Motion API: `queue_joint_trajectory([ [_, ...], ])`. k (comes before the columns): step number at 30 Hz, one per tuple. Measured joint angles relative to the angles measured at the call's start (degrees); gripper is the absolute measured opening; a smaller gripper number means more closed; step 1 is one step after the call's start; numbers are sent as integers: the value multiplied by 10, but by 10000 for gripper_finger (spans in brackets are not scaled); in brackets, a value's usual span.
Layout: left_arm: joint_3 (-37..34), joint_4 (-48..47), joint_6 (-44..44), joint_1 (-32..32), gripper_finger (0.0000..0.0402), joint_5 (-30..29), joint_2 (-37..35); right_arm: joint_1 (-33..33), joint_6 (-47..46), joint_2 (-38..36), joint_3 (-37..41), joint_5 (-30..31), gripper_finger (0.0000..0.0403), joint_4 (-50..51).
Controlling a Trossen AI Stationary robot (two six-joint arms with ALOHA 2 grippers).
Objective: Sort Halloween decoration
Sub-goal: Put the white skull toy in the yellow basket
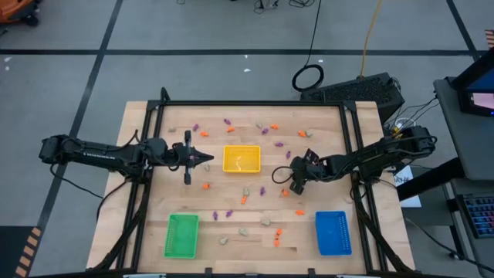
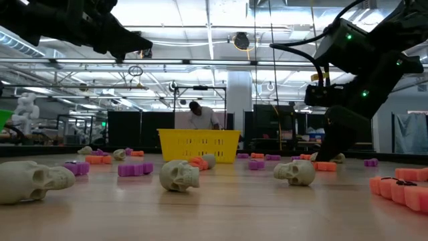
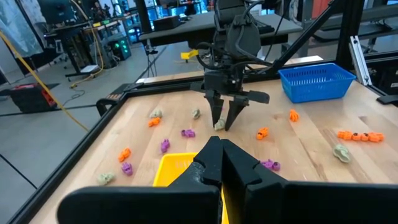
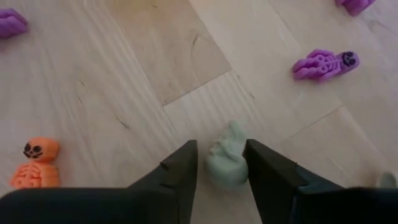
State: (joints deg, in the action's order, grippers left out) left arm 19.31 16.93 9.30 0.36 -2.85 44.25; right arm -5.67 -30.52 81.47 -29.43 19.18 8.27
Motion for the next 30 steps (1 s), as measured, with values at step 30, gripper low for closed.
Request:
queue_joint_trajectory([
  [30,0,-11,0,0,0,0,0,0,-3,-46,3,-22,75,-15],
])
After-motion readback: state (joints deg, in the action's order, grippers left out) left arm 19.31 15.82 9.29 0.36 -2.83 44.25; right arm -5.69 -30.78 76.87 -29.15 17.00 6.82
